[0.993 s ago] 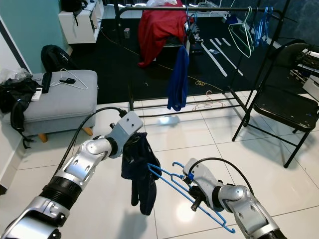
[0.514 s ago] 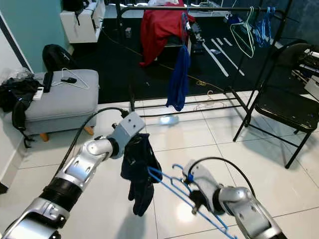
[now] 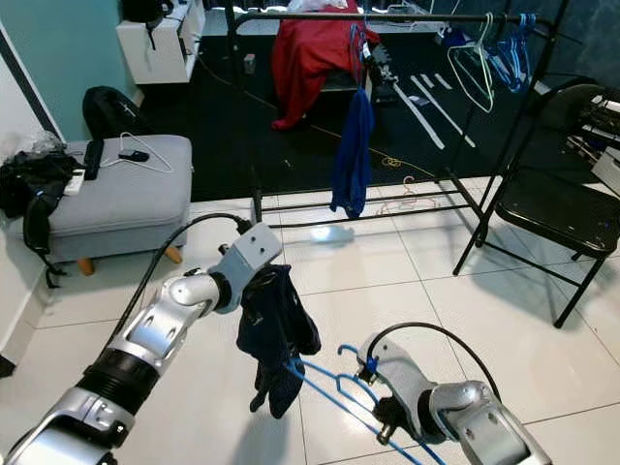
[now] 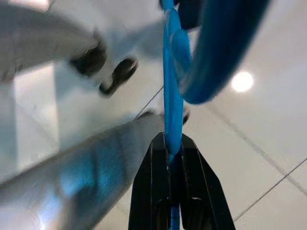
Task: Hang hanger
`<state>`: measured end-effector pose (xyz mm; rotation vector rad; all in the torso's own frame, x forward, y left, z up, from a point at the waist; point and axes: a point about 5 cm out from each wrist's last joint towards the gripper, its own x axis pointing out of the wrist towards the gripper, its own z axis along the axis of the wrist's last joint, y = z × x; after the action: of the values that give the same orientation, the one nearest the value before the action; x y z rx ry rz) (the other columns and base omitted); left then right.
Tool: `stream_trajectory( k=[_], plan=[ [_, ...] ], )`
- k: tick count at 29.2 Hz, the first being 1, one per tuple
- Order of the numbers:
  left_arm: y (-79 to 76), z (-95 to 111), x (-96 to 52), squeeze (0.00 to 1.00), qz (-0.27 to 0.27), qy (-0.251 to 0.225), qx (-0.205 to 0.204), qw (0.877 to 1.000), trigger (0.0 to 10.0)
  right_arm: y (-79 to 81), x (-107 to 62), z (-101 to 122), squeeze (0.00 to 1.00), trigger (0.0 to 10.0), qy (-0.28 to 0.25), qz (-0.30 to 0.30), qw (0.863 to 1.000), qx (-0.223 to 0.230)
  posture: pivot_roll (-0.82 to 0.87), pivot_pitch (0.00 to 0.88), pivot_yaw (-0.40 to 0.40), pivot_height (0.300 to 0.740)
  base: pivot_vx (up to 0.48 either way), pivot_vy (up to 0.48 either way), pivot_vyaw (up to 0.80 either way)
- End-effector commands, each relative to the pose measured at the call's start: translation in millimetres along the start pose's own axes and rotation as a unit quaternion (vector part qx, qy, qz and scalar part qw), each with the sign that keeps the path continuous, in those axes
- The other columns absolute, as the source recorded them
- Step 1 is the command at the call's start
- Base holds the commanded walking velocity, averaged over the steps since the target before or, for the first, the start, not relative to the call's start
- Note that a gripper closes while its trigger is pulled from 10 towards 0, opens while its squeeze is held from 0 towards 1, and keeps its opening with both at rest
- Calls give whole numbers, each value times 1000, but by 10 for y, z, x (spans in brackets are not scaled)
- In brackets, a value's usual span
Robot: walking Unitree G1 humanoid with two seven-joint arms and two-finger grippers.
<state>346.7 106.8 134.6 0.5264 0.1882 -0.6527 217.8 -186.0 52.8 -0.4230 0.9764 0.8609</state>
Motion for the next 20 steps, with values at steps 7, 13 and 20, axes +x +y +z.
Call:
stream_trajectory(
  k=[7,13,20],
  plan=[
    [16,24,-20,0,-3,2,18,1000,10000,71,79,-151,0,10000,17,18,1000,3,-58,87,-5,740,0,0,0],
    [15,33,-24,0,-4,0,19,1000,10000,88,151,-101,0,10000,-41,37,998,30,-57,75,-3,740,0,0,0],
    [19,0,-24,0,-3,6,17,1000,10000,-1,97,-240,0,10000,-30,17,998,53,-61,69,0,740,0,0,0]
  ],
)
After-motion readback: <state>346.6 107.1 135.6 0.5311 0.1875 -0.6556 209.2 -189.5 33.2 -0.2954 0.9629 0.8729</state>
